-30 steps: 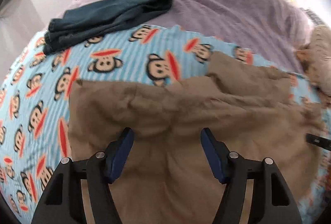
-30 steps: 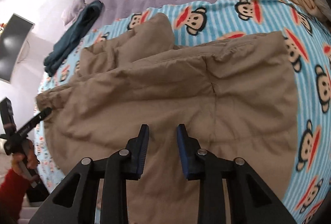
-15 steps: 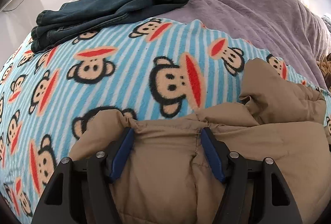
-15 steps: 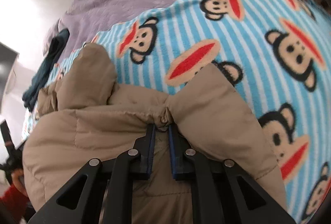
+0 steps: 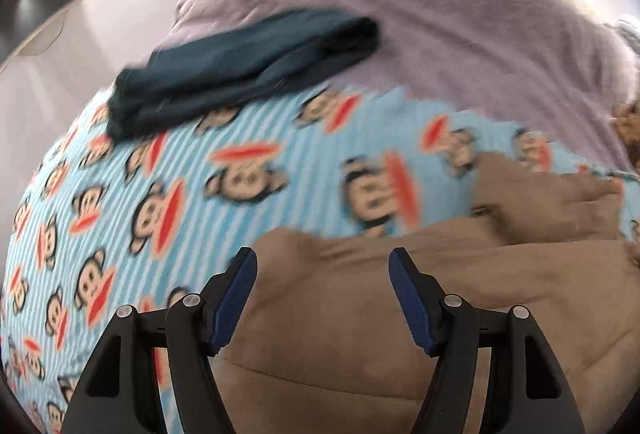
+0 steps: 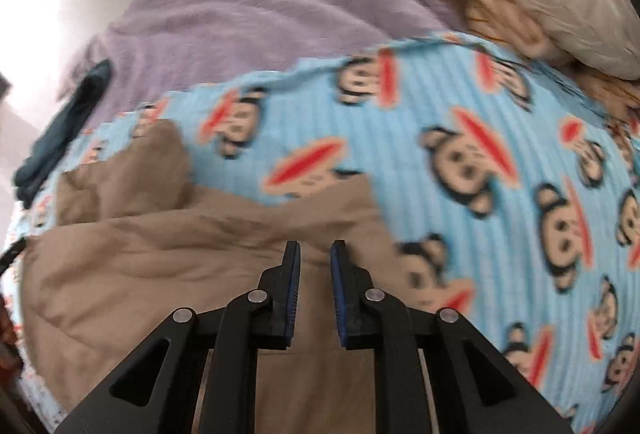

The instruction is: Fold large clothes

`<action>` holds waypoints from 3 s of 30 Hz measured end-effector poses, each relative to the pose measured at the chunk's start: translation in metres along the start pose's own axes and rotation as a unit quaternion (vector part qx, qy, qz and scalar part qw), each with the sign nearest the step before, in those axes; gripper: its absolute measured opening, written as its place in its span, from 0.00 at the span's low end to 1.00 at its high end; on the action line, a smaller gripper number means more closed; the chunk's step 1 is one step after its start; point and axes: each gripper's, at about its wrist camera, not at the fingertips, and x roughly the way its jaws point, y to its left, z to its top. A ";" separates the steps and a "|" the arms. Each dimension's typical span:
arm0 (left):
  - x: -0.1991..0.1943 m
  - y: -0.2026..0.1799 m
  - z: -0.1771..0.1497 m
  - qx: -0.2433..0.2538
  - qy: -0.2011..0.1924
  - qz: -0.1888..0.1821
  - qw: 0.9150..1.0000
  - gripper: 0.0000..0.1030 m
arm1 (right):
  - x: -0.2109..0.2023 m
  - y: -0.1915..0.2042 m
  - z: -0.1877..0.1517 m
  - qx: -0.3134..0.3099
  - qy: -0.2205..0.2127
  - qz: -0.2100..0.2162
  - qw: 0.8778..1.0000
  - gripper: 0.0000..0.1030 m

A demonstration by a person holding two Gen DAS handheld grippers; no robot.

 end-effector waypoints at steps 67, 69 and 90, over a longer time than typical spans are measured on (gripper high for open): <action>-0.014 0.022 -0.153 -0.353 0.102 -0.233 0.900 0.39 | 0.023 0.006 -0.183 0.398 0.141 0.316 0.850 0.90; -0.025 0.020 -0.148 -0.335 0.088 -0.241 0.907 0.23 | 0.021 0.003 -0.189 0.414 0.145 0.324 0.838 0.42; -0.160 0.058 -0.277 -0.208 0.127 -0.268 0.932 0.21 | -0.094 -0.021 -0.323 0.384 0.156 0.349 0.841 0.24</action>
